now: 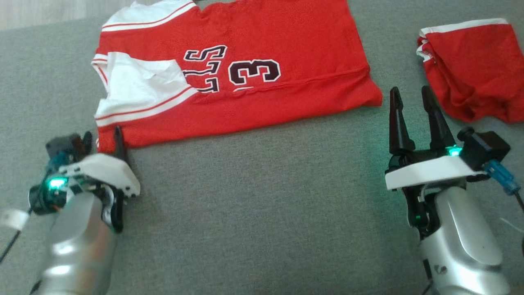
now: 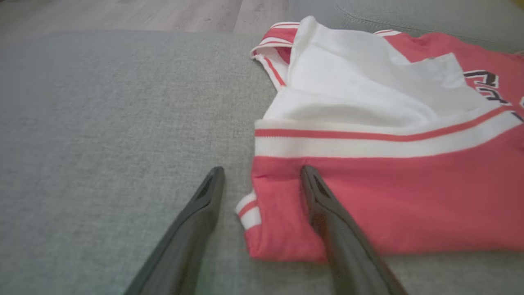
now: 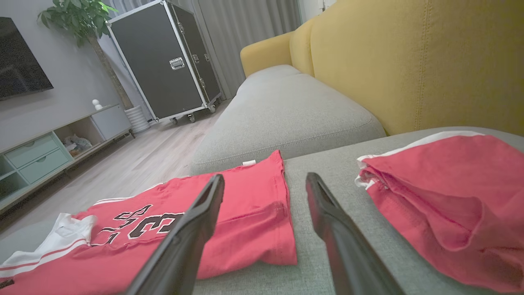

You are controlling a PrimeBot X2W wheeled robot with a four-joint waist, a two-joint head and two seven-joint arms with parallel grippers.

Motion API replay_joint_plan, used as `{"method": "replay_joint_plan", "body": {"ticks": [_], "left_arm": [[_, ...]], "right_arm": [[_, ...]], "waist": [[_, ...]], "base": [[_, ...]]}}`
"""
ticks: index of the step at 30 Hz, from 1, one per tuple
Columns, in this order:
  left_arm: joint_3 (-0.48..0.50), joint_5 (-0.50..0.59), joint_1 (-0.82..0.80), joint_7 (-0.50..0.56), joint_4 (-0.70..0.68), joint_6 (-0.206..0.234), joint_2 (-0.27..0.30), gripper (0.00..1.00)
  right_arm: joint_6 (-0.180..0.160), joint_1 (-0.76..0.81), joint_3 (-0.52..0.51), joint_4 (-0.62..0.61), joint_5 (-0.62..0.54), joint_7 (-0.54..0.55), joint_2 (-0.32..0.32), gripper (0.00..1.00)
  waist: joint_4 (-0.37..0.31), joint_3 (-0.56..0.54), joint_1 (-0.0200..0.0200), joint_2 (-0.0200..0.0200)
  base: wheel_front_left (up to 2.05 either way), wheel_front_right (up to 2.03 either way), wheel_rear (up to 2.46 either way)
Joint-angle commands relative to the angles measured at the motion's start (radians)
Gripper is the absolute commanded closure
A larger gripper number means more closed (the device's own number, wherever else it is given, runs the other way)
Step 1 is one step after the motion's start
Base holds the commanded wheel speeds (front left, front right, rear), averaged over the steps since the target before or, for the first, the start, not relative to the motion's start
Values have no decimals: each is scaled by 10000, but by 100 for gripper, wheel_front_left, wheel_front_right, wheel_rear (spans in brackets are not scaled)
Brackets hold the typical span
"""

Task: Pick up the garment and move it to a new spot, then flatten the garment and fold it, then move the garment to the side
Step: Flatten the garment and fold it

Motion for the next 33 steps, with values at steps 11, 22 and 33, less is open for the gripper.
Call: {"method": "replay_joint_plan", "body": {"ticks": [11, 22, 33], "left_arm": [[-69, -39, -441, 77, 633, -404, 173, 100], [-253, 250, -554, -1565, -1022, -609, -74, 100], [-613, 574, -204, -1603, -2008, -645, -301, 100]], "right_arm": [[21, -354, 146, -170, -58, -62, 75, 0], [21, -1896, -803, 2569, -1466, 688, 76, 0], [21, -3905, -1303, 6546, -1499, 2204, 76, 0]], "waist": [[91, -162, -1, 0], [584, -293, -1, 0], [960, -208, -1, 0]], "base": [[0, 0, 0], [0, 0, 0], [0, 0, 0]]}}
